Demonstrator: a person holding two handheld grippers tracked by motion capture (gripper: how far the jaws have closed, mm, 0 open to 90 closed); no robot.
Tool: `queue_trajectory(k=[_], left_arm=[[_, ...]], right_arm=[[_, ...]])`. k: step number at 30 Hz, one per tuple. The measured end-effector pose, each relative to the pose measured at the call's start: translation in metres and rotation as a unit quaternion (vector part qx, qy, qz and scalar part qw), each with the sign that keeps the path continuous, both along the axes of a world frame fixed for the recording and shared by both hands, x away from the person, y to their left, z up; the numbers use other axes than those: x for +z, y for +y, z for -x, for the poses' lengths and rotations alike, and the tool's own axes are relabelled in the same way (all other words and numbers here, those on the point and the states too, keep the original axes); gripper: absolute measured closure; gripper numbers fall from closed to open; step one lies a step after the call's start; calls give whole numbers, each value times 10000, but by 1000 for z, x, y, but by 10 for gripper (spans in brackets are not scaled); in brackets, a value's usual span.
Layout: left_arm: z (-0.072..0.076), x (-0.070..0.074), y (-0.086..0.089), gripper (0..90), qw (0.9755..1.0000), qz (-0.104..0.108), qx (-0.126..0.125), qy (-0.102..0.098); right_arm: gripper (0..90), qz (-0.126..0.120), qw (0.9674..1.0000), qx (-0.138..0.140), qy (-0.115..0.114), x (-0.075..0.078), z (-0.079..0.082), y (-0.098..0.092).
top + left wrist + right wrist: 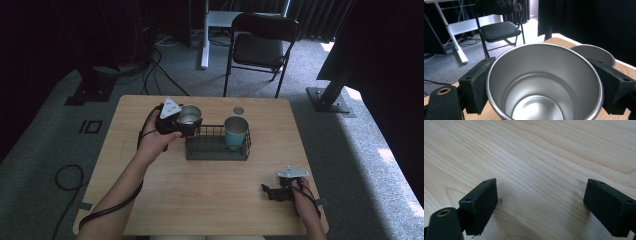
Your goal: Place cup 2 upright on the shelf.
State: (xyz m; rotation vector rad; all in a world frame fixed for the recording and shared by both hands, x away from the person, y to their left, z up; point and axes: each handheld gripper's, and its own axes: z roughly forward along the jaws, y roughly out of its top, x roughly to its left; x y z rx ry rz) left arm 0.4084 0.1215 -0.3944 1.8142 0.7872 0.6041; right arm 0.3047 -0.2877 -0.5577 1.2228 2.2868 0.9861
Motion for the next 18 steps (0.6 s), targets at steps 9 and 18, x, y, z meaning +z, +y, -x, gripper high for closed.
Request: queue_trajectory(k=[9, 18], left_arm=[[-6, -10, -22, 139, 9999, 40, -18, 120], [-10, -24, -35, 139, 9998, 139, 20, 169]], right_arm=[[116, -3, 10000, -2, 1, 0, 0, 0], [116, -1, 10000, 3, 5, 0, 0, 0]])
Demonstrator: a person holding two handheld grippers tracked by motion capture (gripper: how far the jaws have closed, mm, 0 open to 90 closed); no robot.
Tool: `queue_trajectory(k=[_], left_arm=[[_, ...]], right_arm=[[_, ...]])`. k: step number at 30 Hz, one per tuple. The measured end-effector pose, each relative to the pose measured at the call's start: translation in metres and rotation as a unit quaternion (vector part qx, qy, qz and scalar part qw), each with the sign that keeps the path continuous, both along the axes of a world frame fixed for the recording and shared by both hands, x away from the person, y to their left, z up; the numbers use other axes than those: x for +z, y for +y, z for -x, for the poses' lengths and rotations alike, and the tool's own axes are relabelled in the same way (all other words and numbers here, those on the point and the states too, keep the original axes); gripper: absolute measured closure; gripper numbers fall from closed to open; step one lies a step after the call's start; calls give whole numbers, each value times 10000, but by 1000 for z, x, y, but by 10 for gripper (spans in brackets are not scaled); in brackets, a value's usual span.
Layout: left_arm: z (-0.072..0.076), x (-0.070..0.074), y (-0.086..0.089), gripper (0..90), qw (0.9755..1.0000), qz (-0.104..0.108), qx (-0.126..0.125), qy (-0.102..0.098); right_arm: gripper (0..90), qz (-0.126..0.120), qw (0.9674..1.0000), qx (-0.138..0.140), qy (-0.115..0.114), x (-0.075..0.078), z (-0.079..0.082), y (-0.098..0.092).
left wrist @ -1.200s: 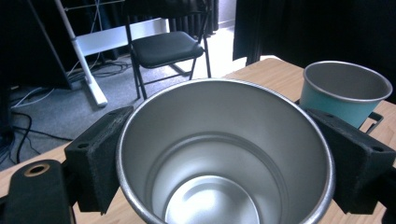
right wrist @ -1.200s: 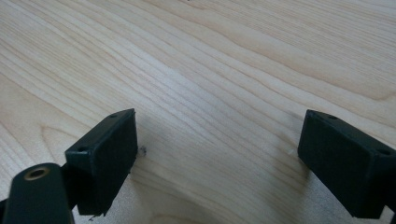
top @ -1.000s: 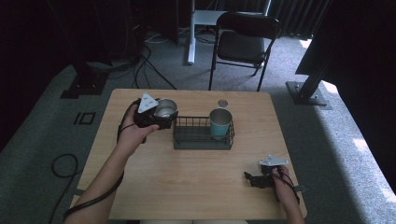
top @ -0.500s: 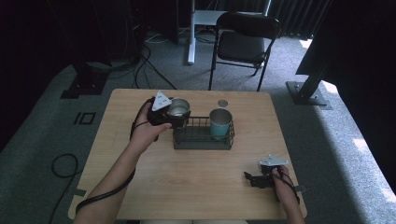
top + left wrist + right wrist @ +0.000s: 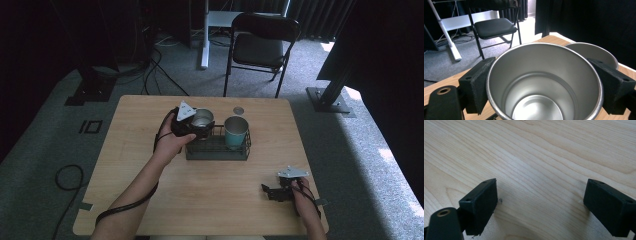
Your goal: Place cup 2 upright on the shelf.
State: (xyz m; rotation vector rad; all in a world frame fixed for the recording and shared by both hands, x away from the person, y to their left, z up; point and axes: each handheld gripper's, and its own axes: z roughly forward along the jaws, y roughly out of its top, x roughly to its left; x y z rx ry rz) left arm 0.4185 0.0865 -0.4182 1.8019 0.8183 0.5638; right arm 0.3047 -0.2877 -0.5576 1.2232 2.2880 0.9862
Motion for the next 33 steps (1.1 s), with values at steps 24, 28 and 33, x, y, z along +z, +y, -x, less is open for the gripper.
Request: queue_trajectory(k=[24, 28, 33], left_arm=[[-9, -47, -17, 139, 9993, -109, 30, 346], [-9, -52, -16, 139, 9993, -92, 7, 372], [-10, -57, -14, 138, 9993, -132, 30, 350]], right_arm=[[116, -4, 10000, -1, 3, 0, 0, 0], [116, 2, 10000, 0, 0, 0, 0, 0], [116, -5, 10000, 0, 3, 0, 0, 0]])
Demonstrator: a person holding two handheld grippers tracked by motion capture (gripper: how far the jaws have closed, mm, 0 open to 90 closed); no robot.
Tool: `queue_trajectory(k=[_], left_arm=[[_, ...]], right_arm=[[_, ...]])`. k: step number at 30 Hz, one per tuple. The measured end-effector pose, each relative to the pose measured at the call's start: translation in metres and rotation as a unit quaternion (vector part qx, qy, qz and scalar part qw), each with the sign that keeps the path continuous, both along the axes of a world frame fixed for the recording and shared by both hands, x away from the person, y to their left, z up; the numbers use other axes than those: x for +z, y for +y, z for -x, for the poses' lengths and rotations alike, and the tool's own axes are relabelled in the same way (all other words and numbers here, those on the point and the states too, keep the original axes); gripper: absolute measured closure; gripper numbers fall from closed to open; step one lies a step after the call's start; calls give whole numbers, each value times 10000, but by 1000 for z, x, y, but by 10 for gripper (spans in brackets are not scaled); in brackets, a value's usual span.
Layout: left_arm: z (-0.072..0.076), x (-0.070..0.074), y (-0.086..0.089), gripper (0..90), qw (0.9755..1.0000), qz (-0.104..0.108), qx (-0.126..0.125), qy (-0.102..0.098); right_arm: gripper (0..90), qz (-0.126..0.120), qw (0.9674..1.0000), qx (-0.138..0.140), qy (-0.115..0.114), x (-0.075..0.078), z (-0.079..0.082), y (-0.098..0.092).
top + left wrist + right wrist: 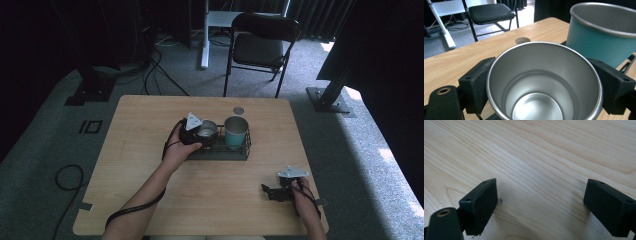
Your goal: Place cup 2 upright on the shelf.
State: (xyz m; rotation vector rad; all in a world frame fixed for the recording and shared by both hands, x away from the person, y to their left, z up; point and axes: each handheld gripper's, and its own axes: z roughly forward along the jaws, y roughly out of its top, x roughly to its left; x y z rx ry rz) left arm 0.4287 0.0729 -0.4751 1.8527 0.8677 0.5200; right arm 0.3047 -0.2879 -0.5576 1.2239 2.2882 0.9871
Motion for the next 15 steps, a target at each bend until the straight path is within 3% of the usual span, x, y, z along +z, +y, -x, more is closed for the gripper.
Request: queue_trajectory(k=[11, 13, 15], left_arm=[[1, -6, -1, 136, 9999, -158, -28, -40], [2, -5, -1, 99, 9996, -261, -67, -38], [2, -4, 0, 89, 9997, -205, -138, 3]], right_arm=[[116, 1, 10000, -1, 0, 0, 0, 0], [116, 5, 10000, 0, -2, 0, 0, 0], [116, 5, 10000, 0, -3, 0, 0, 0]])
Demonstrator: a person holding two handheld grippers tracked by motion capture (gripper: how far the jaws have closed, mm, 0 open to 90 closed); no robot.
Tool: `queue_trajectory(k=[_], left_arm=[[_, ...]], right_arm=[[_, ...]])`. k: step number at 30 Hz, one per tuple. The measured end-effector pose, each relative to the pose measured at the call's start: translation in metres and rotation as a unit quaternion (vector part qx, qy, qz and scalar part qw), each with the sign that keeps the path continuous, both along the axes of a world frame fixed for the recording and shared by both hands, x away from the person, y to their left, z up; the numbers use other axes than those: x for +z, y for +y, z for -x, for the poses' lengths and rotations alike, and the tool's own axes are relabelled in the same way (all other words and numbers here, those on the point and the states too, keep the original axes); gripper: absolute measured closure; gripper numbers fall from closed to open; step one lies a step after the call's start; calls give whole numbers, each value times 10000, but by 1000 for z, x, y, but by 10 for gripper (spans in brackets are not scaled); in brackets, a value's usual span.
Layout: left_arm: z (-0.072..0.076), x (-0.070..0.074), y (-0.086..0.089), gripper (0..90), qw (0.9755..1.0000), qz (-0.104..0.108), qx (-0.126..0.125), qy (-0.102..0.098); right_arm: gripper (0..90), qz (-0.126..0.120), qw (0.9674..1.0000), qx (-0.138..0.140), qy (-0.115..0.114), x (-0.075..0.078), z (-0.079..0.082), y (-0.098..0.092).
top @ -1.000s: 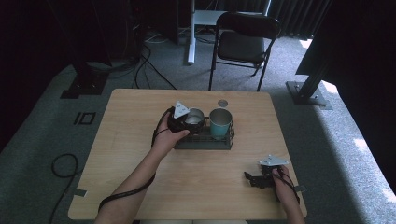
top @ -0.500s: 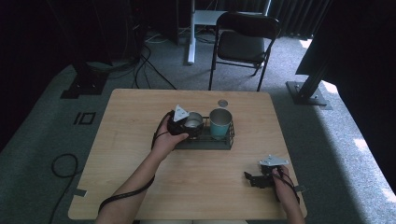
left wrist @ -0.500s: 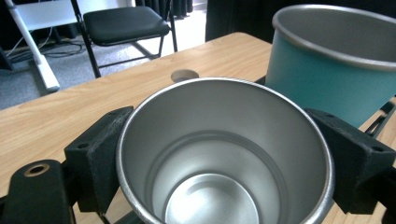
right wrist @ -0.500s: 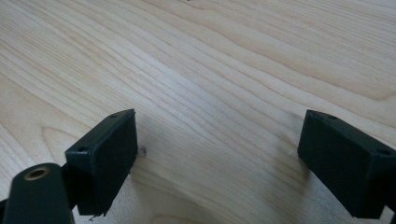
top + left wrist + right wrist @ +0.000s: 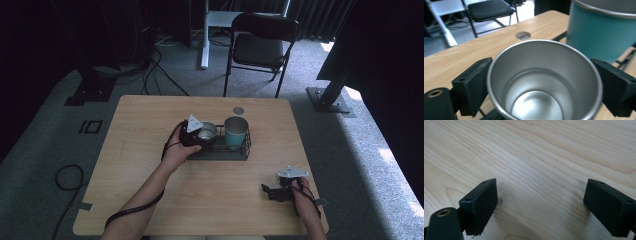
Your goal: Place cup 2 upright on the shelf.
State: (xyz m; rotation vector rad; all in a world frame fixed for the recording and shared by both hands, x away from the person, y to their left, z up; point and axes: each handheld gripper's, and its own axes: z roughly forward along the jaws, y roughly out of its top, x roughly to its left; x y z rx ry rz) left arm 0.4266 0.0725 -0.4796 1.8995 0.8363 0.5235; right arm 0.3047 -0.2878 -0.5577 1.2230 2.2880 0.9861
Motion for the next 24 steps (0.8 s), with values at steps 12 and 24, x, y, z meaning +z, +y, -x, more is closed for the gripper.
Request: queue_trajectory(k=[12, 24], left_arm=[[10, 14, 12, 24, 9999, 33, 81, -58], [23, 28, 31, 24, 9998, 96, 183, -33]], right_arm=[[116, 5, 10000, 0, 1, 0, 0, 0], [116, 6, 10000, -2, 1, 0, 0, 0]])
